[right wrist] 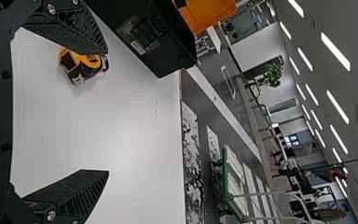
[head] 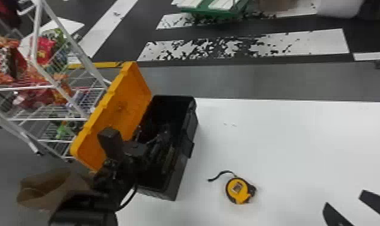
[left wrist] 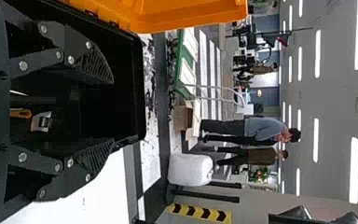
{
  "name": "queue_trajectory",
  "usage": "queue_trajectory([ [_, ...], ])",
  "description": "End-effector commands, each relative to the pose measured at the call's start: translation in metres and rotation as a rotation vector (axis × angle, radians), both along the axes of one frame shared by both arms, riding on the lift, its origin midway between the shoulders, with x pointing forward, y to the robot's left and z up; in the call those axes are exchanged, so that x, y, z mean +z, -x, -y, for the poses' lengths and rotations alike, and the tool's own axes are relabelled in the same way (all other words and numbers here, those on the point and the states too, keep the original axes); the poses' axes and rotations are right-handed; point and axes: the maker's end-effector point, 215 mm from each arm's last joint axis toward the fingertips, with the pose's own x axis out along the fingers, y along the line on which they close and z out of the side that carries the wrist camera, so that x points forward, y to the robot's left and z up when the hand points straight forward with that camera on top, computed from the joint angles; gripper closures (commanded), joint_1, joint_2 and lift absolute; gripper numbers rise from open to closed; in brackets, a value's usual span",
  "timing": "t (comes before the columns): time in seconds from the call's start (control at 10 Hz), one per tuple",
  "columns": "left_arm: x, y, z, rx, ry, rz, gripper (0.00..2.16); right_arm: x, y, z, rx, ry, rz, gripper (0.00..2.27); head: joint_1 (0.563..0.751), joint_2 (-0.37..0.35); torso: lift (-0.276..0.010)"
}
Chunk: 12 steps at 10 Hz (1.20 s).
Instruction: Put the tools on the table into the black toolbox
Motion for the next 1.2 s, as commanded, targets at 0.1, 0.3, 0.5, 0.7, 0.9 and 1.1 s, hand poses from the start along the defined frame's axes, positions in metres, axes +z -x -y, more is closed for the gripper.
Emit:
queue_trajectory([
  [0.1,0.007,0.004,0.002,-0.001,0.02,0.01,0.03,-0.002,0.001,0.001,-0.003,-0.008,-0.004,0.11,0.695,0.322,-0.039],
  [0.3,0.023,0.012,0.003,0.002,0.034,0.048,0.03,-0.001,0.0,0.005,-0.009,-0.003,0.011,0.11,0.695,0.319,-0.039],
  [0.5,0.053,0.031,0.013,-0.005,0.072,0.141,0.03,0.004,-0.002,0.003,0.004,-0.006,0.03,0.11,0.695,0.316,-0.039],
  [0.7,0.064,0.051,0.021,0.03,0.106,0.219,0.03,0.001,-0.004,0.0,0.017,0.01,0.03,0.11,0.695,0.315,-0.039],
  [0.9,0.073,0.072,0.022,0.088,0.136,0.301,0.03,-0.001,-0.008,-0.013,0.054,0.023,0.034,0.11,0.695,0.322,-0.039],
  [1.1,0.077,0.083,0.034,0.107,0.16,0.344,0.03,-0.009,-0.009,-0.034,0.099,0.029,-0.015,0.11,0.695,0.341,-0.039],
])
